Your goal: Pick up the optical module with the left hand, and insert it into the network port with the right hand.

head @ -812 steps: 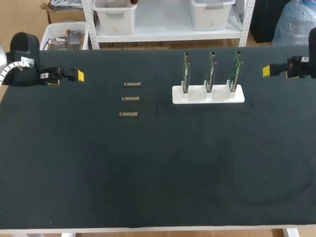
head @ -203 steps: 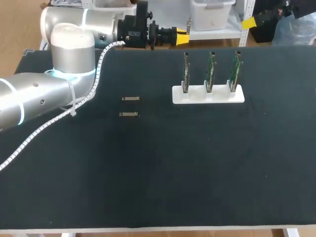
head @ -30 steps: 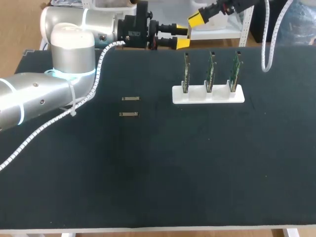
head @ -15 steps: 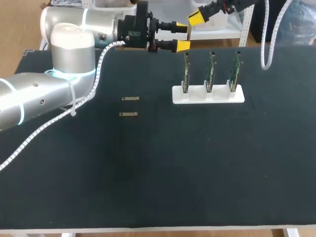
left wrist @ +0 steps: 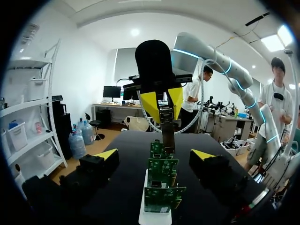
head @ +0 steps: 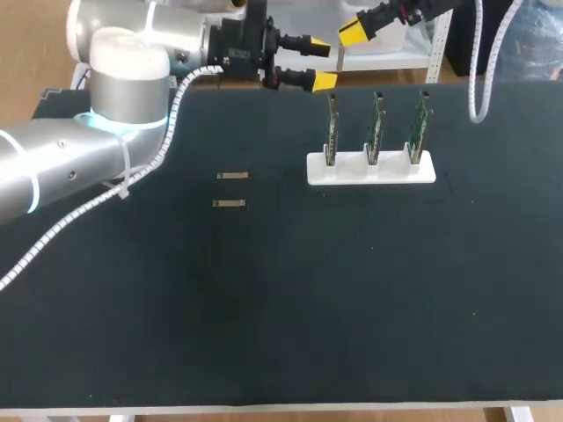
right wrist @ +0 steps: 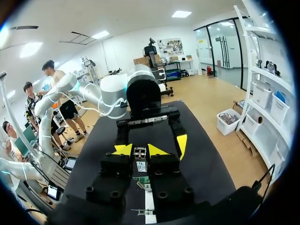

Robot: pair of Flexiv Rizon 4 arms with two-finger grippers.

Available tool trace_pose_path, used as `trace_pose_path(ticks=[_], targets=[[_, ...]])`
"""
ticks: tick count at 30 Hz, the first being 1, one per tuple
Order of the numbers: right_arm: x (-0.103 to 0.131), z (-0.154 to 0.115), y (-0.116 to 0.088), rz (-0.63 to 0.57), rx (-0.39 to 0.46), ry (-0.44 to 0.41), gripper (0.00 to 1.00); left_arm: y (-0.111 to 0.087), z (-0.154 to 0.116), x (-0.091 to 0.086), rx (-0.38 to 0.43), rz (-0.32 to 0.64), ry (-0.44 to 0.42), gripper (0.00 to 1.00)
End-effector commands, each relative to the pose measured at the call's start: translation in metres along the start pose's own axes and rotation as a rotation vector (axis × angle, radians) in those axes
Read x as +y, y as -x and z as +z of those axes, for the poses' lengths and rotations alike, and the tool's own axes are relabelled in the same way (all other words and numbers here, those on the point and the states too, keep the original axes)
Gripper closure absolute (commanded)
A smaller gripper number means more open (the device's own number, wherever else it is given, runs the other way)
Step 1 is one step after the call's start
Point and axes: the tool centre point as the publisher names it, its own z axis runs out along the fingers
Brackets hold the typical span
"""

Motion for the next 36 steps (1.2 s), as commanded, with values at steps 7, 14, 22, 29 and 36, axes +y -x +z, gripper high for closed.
trace_pose_path(ticks=[7,14,22,29,36], targets=[[0.002,0.001,-0.002,-0.004,0.000,-0.002,1.00,0.003,-0.025,-0.008,0.154,0.047,0.014,0.00],[0.001,0.003,-0.001,-0.013,0.000,-0.001,1.00,-0.009,-0.028,-0.019,0.257,0.018,-0.030,0.00],[0.001,0.003,0.000,-0.017,0.003,0.004,1.00,-0.016,-0.028,-0.016,0.288,-0.021,0.007,0.00],[0.001,0.002,0.001,-0.016,0.002,0.006,1.00,-0.015,-0.025,-0.011,0.296,-0.012,0.022,0.00],[0.002,0.000,0.000,-0.012,-0.001,0.006,1.00,-0.029,-0.017,-0.019,0.342,-0.031,-0.017,0.00]])
